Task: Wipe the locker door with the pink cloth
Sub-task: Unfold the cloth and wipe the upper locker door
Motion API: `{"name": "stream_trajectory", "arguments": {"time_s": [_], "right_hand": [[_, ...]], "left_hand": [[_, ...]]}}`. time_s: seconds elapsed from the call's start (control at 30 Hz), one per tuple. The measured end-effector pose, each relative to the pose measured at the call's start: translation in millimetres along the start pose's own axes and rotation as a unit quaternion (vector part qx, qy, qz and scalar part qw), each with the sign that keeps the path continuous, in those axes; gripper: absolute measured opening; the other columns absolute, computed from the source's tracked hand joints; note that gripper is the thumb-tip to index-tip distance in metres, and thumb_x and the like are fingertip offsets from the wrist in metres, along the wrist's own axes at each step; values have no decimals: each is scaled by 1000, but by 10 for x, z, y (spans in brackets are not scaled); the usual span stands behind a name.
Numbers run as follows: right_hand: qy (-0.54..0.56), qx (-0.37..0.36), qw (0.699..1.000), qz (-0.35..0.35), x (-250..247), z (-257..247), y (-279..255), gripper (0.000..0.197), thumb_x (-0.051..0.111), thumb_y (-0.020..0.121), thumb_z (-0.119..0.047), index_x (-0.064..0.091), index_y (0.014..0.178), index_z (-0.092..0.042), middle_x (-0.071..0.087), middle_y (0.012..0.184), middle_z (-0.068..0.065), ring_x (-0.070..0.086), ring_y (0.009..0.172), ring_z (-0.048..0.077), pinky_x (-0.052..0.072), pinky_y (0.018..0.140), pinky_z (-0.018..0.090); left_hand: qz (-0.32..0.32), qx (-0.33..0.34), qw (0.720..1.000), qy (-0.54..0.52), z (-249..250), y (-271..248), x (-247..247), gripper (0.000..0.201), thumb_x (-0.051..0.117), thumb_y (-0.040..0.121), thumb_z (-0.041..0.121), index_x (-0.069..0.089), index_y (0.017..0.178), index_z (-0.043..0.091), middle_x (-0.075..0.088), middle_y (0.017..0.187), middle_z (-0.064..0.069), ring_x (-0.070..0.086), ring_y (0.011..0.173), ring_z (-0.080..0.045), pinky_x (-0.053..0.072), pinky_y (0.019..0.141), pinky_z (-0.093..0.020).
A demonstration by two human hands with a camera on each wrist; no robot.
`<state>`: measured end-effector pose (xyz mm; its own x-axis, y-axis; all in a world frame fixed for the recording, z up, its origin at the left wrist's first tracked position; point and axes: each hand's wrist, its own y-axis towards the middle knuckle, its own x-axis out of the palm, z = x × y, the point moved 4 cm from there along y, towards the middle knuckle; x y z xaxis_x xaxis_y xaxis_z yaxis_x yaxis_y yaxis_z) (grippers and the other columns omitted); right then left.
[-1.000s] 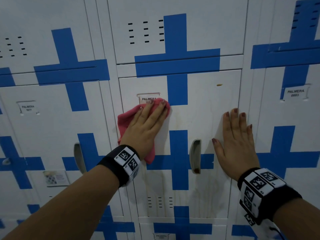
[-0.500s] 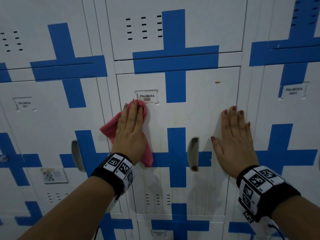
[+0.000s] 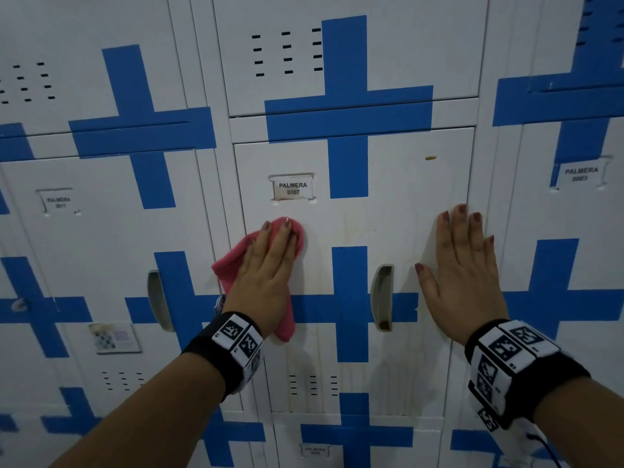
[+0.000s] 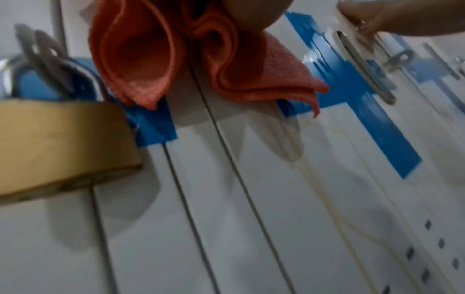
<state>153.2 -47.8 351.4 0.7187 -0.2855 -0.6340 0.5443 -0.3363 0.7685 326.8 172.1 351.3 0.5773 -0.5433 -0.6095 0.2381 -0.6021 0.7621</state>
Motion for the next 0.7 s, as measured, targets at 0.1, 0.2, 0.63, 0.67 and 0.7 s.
{"name": "stream_trajectory", "arguments": {"time_s": [0.1, 0.2, 0.63, 0.67, 0.7], "right_hand": [[3, -1, 1000, 2, 1, 3, 1, 71, 20, 92, -43, -13, 149, -14, -23, 154, 3, -19, 142, 19, -14, 114, 33], [5, -2, 1000, 3, 1, 10, -3, 71, 20, 92, -43, -12, 149, -15, -23, 155, 3, -19, 142, 19, -14, 114, 33], [7, 3, 1000, 15, 20, -3, 4, 70, 21, 93, -40, -14, 148, -15, -25, 154, 2, -20, 142, 19, -15, 114, 33], [7, 4, 1000, 14, 23, -6, 5, 70, 21, 93, -40, -15, 147, -15, -25, 154, 2, -21, 142, 19, -15, 114, 34], [6, 5, 1000, 13, 26, -7, 6, 70, 21, 93, -40, -15, 147, -15, -25, 154, 3, -21, 142, 19, -15, 114, 34]], "left_hand": [[-37, 70, 996, 48, 9, -73, 52, 129, 85, 50, 14, 3, 150, 14, -14, 157, 0, -18, 143, -22, 5, 104, -51], [-51, 93, 993, 51, -10, -90, 71, 133, 83, 53, 12, -8, 150, 19, -16, 157, 3, -18, 143, -21, 7, 104, -53], [83, -215, 965, -125, 126, 17, 38, 84, 47, 83, -4, -4, 148, 10, -15, 152, 2, -12, 142, -22, -7, 113, -41], [75, -197, 971, -112, 119, 7, 63, 85, 48, 84, -5, -6, 147, 12, -15, 153, 2, -13, 141, -22, -6, 112, -44], [71, -180, 976, -102, 117, 3, 73, 86, 49, 84, -5, -8, 146, 15, -15, 153, 4, -15, 141, -19, -6, 111, -45]]}}
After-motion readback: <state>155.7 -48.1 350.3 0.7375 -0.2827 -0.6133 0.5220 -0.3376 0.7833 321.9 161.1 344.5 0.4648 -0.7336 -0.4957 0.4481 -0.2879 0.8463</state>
